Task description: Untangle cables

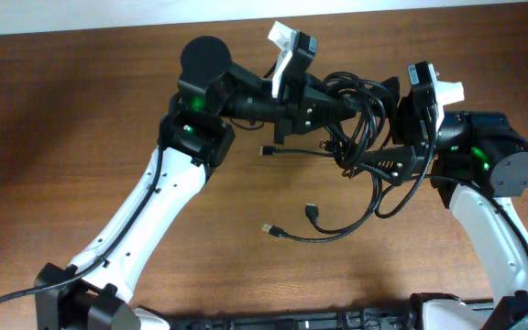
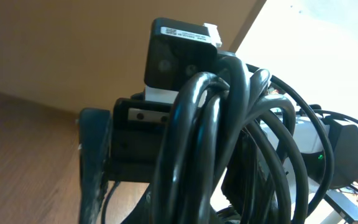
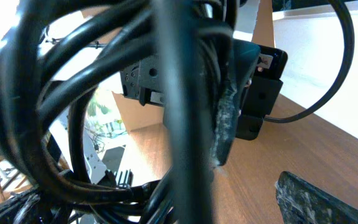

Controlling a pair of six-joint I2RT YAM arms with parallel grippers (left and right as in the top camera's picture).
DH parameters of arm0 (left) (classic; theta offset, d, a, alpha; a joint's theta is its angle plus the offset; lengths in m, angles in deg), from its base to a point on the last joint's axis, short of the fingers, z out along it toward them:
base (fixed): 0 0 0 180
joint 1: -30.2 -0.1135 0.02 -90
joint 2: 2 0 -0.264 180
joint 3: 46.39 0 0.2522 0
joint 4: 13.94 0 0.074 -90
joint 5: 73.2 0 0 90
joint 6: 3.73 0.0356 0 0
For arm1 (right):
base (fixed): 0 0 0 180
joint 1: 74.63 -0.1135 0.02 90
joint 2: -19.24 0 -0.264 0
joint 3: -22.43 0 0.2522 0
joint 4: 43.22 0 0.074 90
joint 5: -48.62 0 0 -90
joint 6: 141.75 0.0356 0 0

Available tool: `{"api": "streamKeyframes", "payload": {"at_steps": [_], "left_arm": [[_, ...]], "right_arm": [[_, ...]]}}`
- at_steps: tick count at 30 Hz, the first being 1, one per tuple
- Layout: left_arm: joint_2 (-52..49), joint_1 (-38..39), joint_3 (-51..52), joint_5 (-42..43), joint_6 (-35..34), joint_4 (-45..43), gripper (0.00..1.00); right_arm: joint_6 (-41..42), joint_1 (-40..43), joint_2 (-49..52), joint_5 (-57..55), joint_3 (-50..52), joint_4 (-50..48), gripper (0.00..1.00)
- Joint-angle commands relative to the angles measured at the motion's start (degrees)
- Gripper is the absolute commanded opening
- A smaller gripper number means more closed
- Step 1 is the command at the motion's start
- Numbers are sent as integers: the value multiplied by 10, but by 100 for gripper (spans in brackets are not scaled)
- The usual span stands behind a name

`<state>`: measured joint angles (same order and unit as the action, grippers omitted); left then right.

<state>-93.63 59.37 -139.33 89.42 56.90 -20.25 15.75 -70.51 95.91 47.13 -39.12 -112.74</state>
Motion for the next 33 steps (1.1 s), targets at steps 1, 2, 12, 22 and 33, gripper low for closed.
{"api": "streamKeyframes", "payload": {"at_steps": [1,2,12,22,33], "left_arm": [[-1,24,-6,49,7,-24,0],[-1,26,-6,61,7,-30,0],[-1,37,-6,176,1,-105,0],[-1,37,-6,176,1,-105,0],[-1,-1,-6,134,0,-105,0]], "right_arm": [[-2,-7,-4,-7,-4,-1,99],[-7,-7,-4,-7,-4,-1,99],[-12,40,-4,-47,-4,36,100],[-10,69,-4,-58,-4,66,99],[-4,68,-4,4,-4,66,99]]}}
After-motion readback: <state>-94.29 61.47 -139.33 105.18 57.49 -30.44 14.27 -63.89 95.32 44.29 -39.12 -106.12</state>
